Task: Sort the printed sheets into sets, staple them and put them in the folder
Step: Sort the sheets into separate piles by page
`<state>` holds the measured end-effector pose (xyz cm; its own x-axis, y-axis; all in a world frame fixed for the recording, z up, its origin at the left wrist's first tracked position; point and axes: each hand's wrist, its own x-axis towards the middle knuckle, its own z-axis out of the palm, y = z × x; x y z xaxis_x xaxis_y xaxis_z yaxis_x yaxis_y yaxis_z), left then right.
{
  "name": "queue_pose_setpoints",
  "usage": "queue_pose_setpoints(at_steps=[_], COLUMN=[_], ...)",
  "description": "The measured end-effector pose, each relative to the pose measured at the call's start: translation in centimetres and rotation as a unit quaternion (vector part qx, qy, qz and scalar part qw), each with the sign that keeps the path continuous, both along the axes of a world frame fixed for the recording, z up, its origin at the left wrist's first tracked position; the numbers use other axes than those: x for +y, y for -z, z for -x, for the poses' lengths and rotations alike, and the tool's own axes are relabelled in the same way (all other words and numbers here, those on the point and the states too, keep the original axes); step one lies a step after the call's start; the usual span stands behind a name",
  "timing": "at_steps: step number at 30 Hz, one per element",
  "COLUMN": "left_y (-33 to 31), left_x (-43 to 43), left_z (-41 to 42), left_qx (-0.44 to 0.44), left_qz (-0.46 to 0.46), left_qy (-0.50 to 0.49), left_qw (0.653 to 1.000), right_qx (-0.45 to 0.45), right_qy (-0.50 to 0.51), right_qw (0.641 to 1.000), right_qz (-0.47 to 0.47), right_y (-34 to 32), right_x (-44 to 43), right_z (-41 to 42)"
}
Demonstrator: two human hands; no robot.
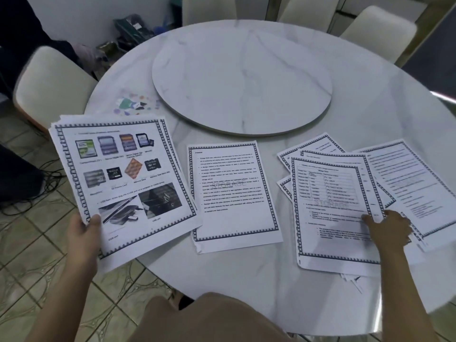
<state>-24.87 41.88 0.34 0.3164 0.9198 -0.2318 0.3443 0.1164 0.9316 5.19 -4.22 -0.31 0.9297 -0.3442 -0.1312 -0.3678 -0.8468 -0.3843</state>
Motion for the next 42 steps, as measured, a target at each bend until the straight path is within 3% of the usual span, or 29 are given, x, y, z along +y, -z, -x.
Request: queue_pose_setpoints(at_steps=[10, 22, 33, 38, 42], left_y=[-2.9, -3.9, -4.5, -5.0, -5.0], left_x=[-2.2, -5.2, -7.2, -7.6, -8.3], left_z=[-2.6, -3.7, -4.2, -3.8, -3.1], left_qx=[-0.057, -0.078, -0.107, -0.109, -0.109], left_qz=[-0.001, -0.013, -0.003, -0.002, -0.006], left_qy=[0.026, 0.07, 0.049, -0.005, -0.043], left_qw=[0.998, 0.994, 0.993, 0.994, 0.993], right_qx=[0.043, 0.052, -0.078, -0.072, -0.055], right_qy=[0.038, 0.004, -0.063, -0.047, -0.072], right_qw=[0.998, 0.998, 0.969, 0.937, 0.921], right_qz=[0.035, -0.022, -0.225, -0.339, -0.378], right_y=[1.0, 0.2, -2.9, -4.7, -4.3], right_x=[-0.5, -0.6, -2.5, -2.4, 0.7], right_z=[0.6, 0.4, -0.3, -1.9, -2.3])
